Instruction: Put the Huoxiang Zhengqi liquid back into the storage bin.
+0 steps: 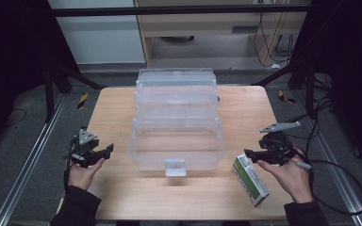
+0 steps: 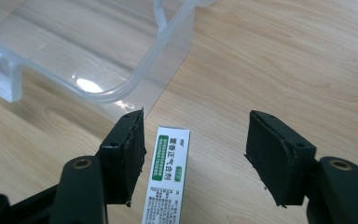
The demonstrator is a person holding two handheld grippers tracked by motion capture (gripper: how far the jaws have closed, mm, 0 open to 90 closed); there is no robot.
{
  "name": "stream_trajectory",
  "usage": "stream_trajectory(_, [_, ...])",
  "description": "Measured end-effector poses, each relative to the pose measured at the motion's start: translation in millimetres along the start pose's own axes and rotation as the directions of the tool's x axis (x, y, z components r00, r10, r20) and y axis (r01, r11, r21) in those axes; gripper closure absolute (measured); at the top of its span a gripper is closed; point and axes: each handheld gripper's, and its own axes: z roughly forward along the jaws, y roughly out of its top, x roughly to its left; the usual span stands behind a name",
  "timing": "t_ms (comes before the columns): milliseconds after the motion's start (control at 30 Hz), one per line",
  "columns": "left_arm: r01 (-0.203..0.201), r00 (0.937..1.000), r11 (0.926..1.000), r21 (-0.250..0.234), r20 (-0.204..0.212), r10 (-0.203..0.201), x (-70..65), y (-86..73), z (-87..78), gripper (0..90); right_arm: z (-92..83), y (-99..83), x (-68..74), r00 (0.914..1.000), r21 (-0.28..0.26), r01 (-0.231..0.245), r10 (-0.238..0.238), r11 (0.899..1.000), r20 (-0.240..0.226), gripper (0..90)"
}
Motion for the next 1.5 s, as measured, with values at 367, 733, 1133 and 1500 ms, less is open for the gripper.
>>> stream_trajectory(367, [-0.009,0.9999,0.9999,0.014,-0.010,0.010,0.1,-0.9,2.7,36.9,0.2,-5.2,8.1,0.9994,0.079,0.029,-0.028,0.996,-0.021,37.8])
stream_trajectory(733, [-0.023,0.9995,0.9994,0.027,-0.022,0.023,-0.7,-2.4,4.5,36.6,5.2,-6.9,15.3,0.9985,0.171,0.048,-0.043,0.984,-0.032,40.3])
stream_trajectory(1133, [-0.022,0.9993,0.9991,0.036,-0.028,0.023,0.6,-3.4,6.4,36.2,11.0,-9.9,18.8,0.9978,0.248,0.061,-0.052,0.967,-0.042,41.7])
stream_trajectory(1500, [-0.029,0.9991,0.9986,0.044,-0.031,0.030,-0.8,-3.9,7.3,36.5,15.7,-15.6,17.7,0.9982,0.308,0.051,-0.038,0.950,-0.047,42.6])
